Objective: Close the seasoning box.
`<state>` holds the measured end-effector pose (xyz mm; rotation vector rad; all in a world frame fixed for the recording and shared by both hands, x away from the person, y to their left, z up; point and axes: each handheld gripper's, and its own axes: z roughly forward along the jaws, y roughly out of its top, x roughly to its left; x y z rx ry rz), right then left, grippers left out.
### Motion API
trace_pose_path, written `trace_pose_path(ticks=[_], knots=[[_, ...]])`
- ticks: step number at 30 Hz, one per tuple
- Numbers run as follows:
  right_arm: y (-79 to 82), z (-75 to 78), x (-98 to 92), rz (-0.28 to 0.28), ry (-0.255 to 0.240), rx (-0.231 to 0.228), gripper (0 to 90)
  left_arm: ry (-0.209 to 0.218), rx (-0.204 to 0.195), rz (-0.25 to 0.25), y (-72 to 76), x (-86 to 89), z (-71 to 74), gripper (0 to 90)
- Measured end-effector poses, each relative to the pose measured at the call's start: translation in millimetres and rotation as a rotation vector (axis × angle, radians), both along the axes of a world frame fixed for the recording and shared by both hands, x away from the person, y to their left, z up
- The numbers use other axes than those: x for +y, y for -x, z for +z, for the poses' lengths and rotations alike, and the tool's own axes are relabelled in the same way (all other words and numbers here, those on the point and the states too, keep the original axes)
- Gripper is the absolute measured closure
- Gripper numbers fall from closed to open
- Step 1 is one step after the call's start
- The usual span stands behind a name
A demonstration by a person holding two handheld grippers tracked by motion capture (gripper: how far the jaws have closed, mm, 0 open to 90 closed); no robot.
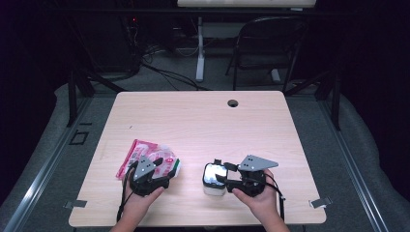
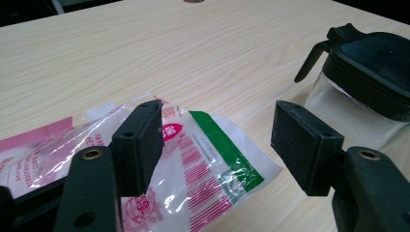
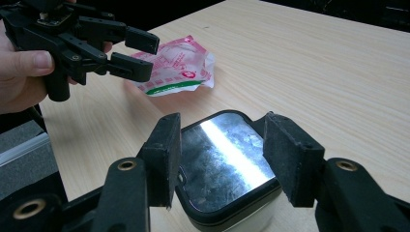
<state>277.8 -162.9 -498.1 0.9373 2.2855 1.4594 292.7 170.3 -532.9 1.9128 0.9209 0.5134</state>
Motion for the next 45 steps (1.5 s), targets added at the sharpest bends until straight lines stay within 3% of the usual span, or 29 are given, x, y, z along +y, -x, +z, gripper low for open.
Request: trace_pose_path(ticks=[6,21,31,45], knots=[[-2.1,1.0,-5.2,-0.020,-0.007,0.005,47.7,0.003,-0.009,0.008,-0.2,2.1,2.0,36.0],[-13.6,-2.9,-33.9,-0.154,-0.015,0.059,47.2,0.052,-0.011,0.081,-6.9,24.8,8.1,36.0],[-18.5,-10.6,-40.8,-0.195,-0.018,0.077,46.6,0.050,0.006,0.142,-15.0,41.5,3.5,36.3],[-21.3,-14.2,-48.8,-0.248,-0.016,0.096,44.8,0.047,0.027,0.180,-21.1,50.3,-1.1,36.7]])
